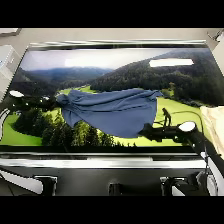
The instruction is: Fold the clothes and pants, and hang the long-sleeved shirts on hangers.
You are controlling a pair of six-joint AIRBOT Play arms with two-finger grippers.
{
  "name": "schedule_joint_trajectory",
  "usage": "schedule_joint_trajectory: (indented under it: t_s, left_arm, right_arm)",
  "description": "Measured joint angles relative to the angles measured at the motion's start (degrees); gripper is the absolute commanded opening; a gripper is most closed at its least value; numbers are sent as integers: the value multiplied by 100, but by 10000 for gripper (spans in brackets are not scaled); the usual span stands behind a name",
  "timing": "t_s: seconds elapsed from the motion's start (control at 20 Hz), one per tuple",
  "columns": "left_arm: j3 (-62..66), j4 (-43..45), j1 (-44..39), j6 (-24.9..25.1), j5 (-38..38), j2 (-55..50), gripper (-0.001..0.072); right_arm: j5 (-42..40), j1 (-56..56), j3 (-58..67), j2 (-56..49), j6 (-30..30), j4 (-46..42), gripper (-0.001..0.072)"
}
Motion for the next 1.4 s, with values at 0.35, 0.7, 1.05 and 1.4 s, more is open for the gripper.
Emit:
schedule_joint_trajectory:
  t_s: [0.35,0.7,1.05,1.4]
  left_arm:
    - [2243,-369,-11,-640,-190,673,15]
    - [4179,-466,28,-1360,138,2124,15]
    - [3943,1276,155,-2277,149,4896,14]
    - [3442,2382,155,-3185,68,5163,13]
  right_arm:
    - [-551,2,2855,105,356,-1080,32]
    - [-916,0,6236,116,962,-2439,32]
    - [988,2,8413,658,1482,-2970,32]
    - [1705,2,8555,269,2004,-3320,34]
